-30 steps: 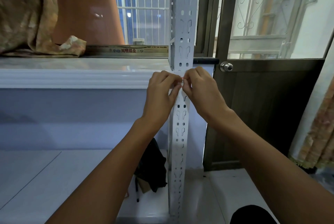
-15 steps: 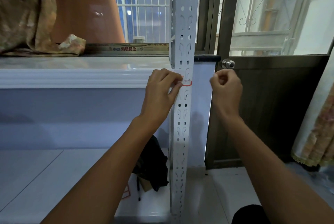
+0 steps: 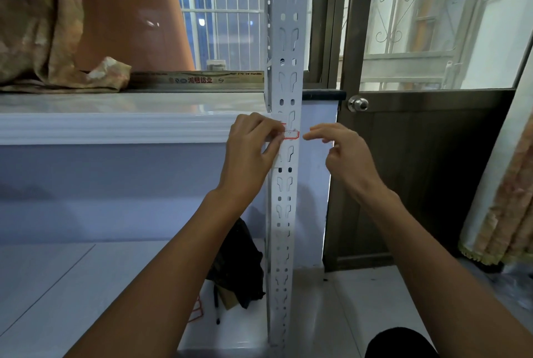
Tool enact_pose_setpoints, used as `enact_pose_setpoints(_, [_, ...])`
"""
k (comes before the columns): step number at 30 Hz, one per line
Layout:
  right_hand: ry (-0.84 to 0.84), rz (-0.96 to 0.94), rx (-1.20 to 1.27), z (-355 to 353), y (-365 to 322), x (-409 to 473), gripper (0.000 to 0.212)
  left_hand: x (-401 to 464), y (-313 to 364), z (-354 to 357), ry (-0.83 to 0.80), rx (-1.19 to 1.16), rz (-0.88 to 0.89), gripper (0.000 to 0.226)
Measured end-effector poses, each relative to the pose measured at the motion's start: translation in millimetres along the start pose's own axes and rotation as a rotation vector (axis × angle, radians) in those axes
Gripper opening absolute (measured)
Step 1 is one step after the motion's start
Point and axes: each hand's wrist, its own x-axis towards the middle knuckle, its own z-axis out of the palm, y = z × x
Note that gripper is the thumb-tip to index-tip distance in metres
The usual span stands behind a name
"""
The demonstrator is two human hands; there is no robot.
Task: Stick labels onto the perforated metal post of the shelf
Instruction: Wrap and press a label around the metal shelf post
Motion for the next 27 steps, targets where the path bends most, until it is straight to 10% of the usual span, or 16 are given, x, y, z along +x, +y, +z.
enact_pose_setpoints(3, [0.089, -0.008, 0.051, -3.9, -10.3, 2.4, 0.013, 0.2, -0.8, 0.0, -0.002, -0.001, 0.003, 0.009])
enact_pose_setpoints(27, [0.279, -0.333, -0.087, 31.0, -28.3, 0.3, 0.005, 6.6, 10.1, -0.8, 0.048, -0.082, -0.078, 0.023])
